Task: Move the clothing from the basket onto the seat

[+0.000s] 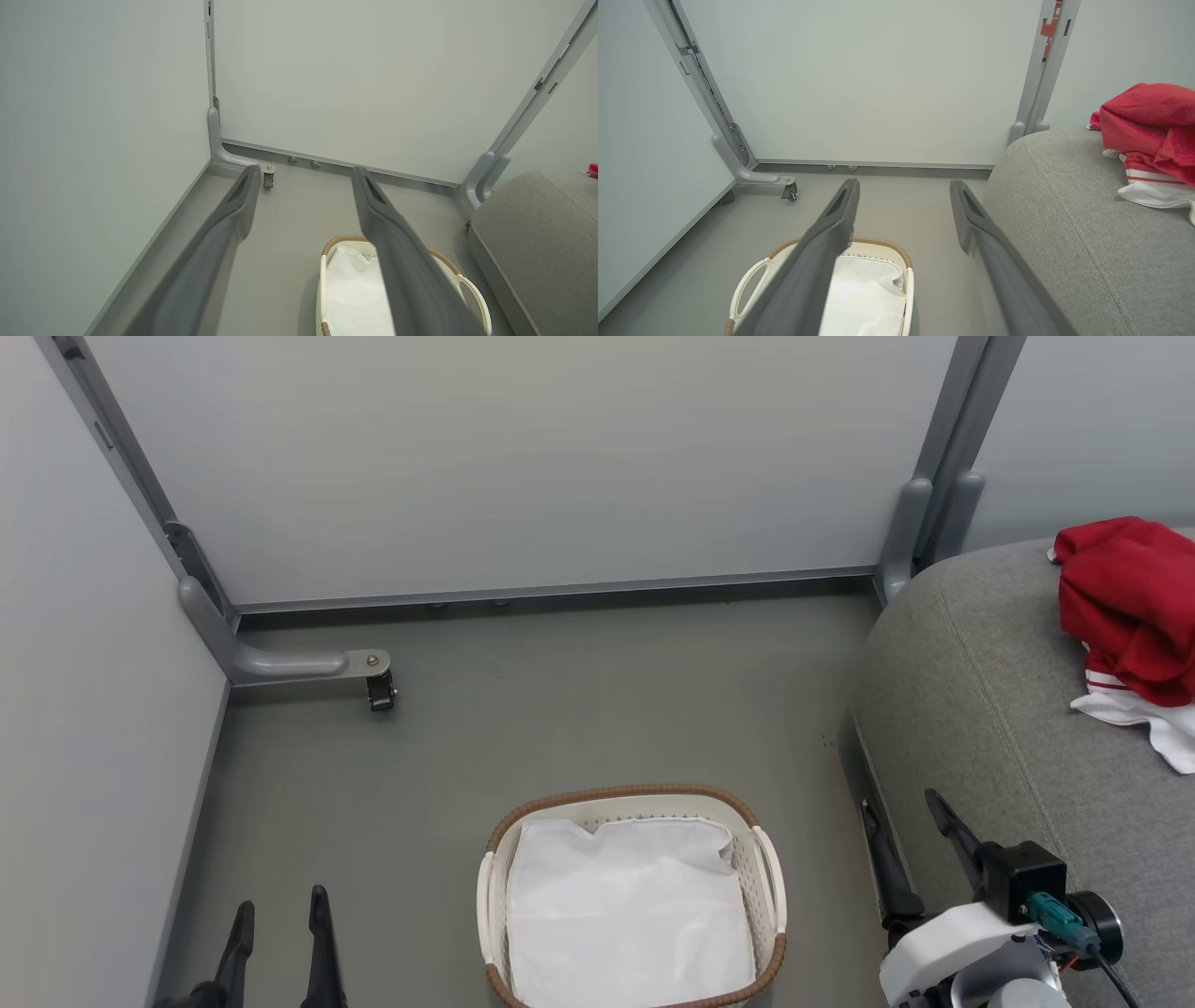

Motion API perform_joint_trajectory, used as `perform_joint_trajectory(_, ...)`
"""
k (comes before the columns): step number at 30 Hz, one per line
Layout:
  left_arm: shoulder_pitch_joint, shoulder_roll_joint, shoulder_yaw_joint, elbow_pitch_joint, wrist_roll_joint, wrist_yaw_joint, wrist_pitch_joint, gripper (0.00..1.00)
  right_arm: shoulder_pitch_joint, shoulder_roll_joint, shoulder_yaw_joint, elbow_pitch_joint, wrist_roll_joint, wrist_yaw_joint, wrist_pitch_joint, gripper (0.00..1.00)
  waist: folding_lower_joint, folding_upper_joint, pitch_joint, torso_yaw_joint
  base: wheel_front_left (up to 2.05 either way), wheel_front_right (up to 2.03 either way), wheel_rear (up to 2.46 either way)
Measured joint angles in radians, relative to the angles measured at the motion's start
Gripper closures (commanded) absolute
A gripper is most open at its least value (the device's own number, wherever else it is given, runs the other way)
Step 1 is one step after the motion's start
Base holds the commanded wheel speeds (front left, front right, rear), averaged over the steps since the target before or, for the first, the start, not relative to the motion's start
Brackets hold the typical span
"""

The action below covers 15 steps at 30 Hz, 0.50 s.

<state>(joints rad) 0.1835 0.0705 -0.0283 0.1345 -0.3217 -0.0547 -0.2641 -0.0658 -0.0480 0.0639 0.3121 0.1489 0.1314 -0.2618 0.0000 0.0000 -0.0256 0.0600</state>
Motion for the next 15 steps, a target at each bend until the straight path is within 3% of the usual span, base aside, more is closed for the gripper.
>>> perform_joint_trajectory(8, 0.0, -0.008, 0.007, 0.014, 0.006, -0.013, 0.0, 0.0, 0.0, 0.0, 0.001, 0.0, 0.0, 0.0, 0.0, 0.0, 0.0, 0.0, -0.005, 0.0, 0.0, 0.0, 0.0)
perform_joint_trajectory(9, 0.0, -0.009, 0.008, 0.015, 0.005, -0.016, 0.0, 1.0, 0.0, 0.0, 0.002, 0.0, 0.0, 0.0, 0.0, 1.0, 0.0, 0.0, -0.006, 0.0, 0.0, 0.0, 0.0)
perform_joint_trajectory(15, 0.0, -0.014, 0.002, 0.063, -0.004, -0.016, 0.007, 1.0, 0.024, 0.008, 0.003, 0.043, 0.012, 0.0, 0.009, 1.0, 0.0, 0.0, -0.005, -0.001, 0.0, 0.0, 0.0)
